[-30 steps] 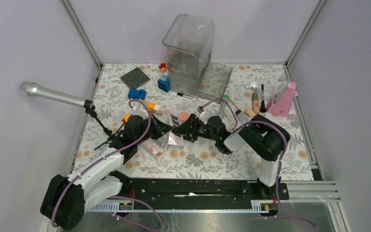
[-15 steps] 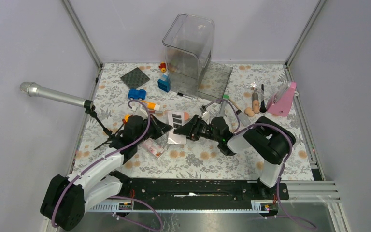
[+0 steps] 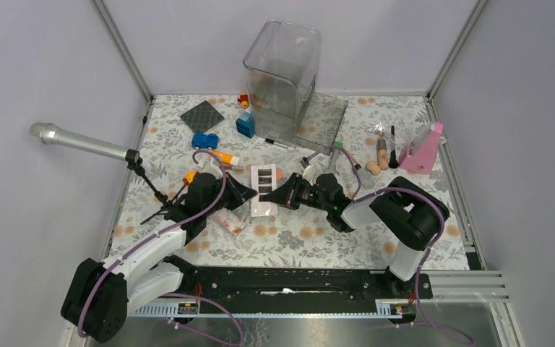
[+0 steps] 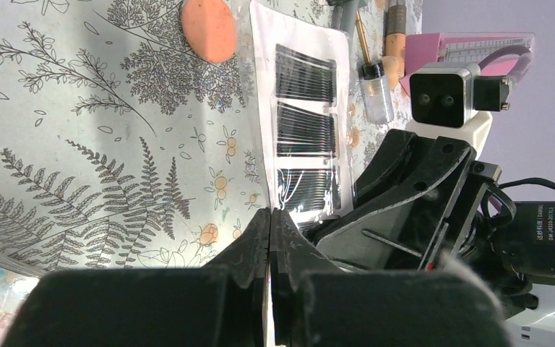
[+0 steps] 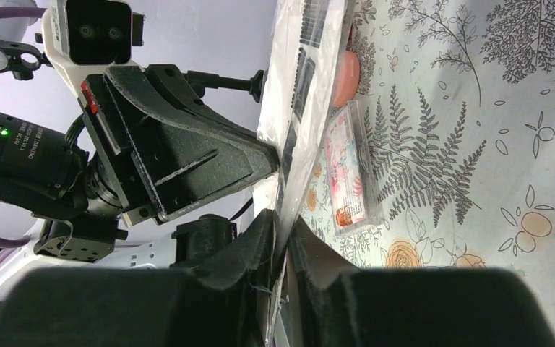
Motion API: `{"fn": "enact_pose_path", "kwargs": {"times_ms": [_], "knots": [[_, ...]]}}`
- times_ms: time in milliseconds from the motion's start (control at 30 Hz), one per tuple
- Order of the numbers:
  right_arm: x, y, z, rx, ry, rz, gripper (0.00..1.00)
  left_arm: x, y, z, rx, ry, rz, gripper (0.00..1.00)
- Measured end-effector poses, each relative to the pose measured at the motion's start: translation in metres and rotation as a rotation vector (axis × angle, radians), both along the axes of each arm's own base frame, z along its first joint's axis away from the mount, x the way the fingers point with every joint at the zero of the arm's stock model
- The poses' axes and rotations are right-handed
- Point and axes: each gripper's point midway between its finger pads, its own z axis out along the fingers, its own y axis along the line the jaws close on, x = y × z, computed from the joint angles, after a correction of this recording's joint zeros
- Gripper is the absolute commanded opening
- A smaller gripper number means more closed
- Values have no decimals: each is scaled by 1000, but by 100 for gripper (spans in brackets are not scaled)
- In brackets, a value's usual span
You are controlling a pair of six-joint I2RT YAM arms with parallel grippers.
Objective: Organize the makeup
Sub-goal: Pick up the makeup tool from the center of the board.
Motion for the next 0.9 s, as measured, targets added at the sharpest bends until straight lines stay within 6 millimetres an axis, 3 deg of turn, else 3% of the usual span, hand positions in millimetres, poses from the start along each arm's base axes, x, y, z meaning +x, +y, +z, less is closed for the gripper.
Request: {"fn": "enact_pose_path", "kwargs": {"times_ms": [67,133,233,300,433,533,667,900], "knots": [[0,0,-1,-4,2,0,15,0,0,-1,1,1,0,8],[0,0,-2,-6,3,0,15,0,0,-1,5,-1,-2,22],[0,-1,-5,-22,3,0,14,-1,1,-2,13,1,-5,54],[-1,-3,-8,-50,6,-5,12,-2,2,-4,21,9,-3,70],[6,-11,-8,-134,-2,-48,11,-3,7,1,54,5,8,88],[15,-21,1,-201,-30,-111,11,2,13,16,84,-16,32,94],[29,-51,14,-290,-59,-235,10,10,21,53,115,-80,69,99],[80,-147,29,-425,-70,-527,11,18,41,103,225,-144,129,99]]}}
